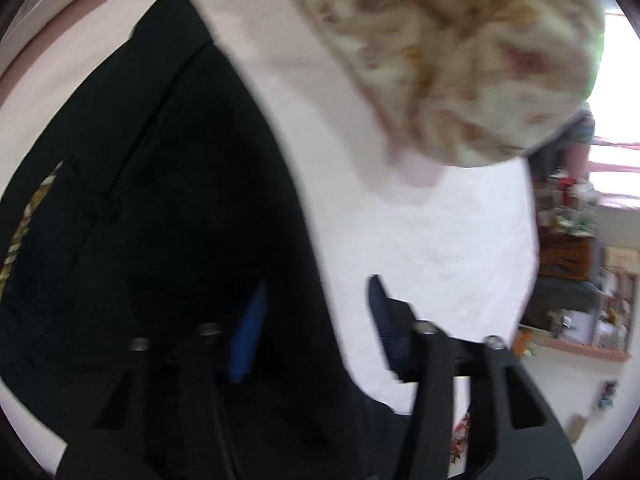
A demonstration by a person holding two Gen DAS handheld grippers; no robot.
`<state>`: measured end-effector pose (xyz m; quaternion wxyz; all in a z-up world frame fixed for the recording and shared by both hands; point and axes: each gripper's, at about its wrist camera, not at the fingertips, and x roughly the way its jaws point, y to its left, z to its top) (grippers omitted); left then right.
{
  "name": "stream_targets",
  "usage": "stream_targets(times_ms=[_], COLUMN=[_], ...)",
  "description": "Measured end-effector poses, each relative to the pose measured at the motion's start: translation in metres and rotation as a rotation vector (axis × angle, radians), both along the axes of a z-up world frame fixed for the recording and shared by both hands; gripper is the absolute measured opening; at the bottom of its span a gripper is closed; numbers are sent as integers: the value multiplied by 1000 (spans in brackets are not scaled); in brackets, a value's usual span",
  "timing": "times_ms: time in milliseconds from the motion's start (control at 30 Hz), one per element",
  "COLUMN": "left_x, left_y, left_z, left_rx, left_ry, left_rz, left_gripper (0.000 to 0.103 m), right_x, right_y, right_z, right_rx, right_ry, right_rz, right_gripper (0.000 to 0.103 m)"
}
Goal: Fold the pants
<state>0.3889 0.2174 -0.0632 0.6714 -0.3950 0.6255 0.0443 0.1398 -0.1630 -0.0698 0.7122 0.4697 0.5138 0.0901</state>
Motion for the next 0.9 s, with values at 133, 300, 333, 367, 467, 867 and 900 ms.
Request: stream_targets(times_ms=[133,300,333,367,467,867,900], left_x=[-4,-11,-16,-19,-36,-207,-224], left_y=[11,16,16,16,17,47,49], left_z=[-15,-13,-9,-6,11,56,48], left_rx=[48,89,89,100,120,64,55], left_ry=[63,47,28,17,-59,-258,-242], left_rz=[97,133,136,130,102,186,204], left_gripper=[35,11,7,7,6,6,6], right_x=[2,0,1,1,0,-37,-42], right_y=[1,5,5,4,2,-10,-8], right_z=[1,3,3,3,5,34,32], right_rx=[8,-8,-7,-7,-12,-65,-80], right_ry=[-11,-20,-17,-15,-18,-51,-42], right_rz=[12,46,42,37,28,48,57], right_gripper=[4,4,4,4,4,4,4])
